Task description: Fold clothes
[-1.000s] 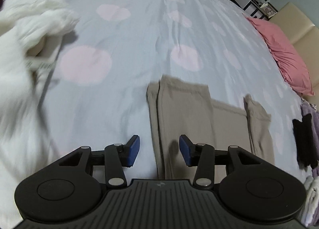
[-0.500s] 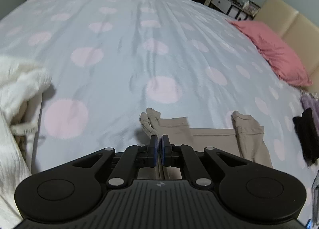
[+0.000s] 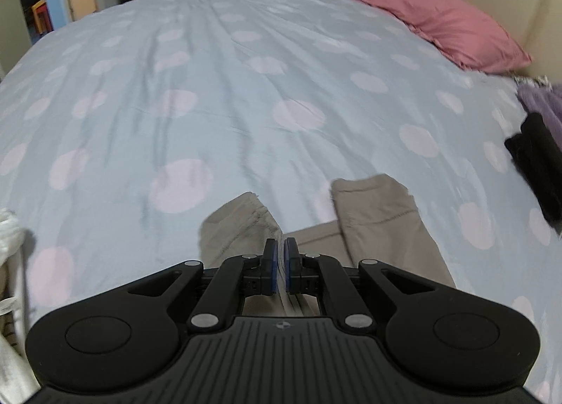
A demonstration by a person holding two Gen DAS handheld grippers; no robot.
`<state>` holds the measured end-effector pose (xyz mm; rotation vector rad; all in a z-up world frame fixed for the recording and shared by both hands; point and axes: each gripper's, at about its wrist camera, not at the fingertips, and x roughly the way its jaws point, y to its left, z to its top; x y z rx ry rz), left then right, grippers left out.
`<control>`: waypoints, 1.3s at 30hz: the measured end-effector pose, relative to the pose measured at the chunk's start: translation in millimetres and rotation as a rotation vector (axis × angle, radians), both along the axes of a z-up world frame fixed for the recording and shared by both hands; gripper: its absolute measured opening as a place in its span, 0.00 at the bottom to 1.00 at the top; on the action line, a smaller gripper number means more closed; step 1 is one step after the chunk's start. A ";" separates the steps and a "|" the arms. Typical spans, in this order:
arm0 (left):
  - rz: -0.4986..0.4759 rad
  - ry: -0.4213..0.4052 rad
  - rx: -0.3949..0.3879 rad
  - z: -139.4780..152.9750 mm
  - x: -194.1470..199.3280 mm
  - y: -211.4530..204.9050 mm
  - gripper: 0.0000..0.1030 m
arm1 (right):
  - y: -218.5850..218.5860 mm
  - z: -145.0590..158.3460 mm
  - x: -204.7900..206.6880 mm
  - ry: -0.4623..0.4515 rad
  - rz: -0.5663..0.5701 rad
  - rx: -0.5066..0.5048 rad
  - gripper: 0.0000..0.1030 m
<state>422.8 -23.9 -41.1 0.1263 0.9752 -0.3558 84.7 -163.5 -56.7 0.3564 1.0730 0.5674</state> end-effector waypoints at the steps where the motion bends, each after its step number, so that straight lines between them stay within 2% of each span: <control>1: -0.009 0.005 0.007 -3.6 0.4 -5.3 0.02 | -3.5 -2.5 0.6 0.012 -0.009 0.006 0.07; 10: -0.059 0.042 0.066 -26.4 2.9 -40.9 0.02 | -16.6 -20.4 8.4 0.097 -0.031 0.018 0.07; 14: -0.058 0.070 0.000 -33.1 3.5 -41.1 0.03 | -20.5 -24.1 12.4 0.108 -0.035 -0.013 0.07; 16: -0.038 0.076 -0.035 -31.2 2.4 -36.6 0.05 | -20.7 -27.0 14.7 0.122 -0.032 -0.029 0.11; 18: -0.023 0.079 -0.065 -27.4 -0.2 -31.3 0.14 | -20.6 -31.2 15.8 0.144 -0.032 -0.035 0.11; 21: -0.007 0.056 -0.088 -13.4 -13.6 -19.1 0.21 | -26.3 -31.3 15.1 0.162 -0.040 -0.016 0.12; 22: -0.001 0.052 -0.087 -8.2 -20.5 -14.1 0.22 | -28.3 -29.2 14.7 0.161 -0.042 -0.013 0.14; 24: 0.010 0.044 -0.084 2.1 -35.0 -3.6 0.27 | -31.9 -25.6 9.3 0.152 -0.042 -0.009 0.31; 32: 0.055 0.068 -0.090 22.3 -134.6 47.7 0.35 | -27.6 -22.1 -21.2 0.141 0.021 0.021 0.32; 34: 0.058 0.074 -0.083 22.3 -163.1 55.0 0.36 | -24.2 -23.1 -29.6 0.127 0.039 0.019 0.32; 39: 0.081 0.130 -0.123 10.0 -225.0 70.3 0.37 | -19.5 -33.6 -45.9 0.114 0.044 0.034 0.30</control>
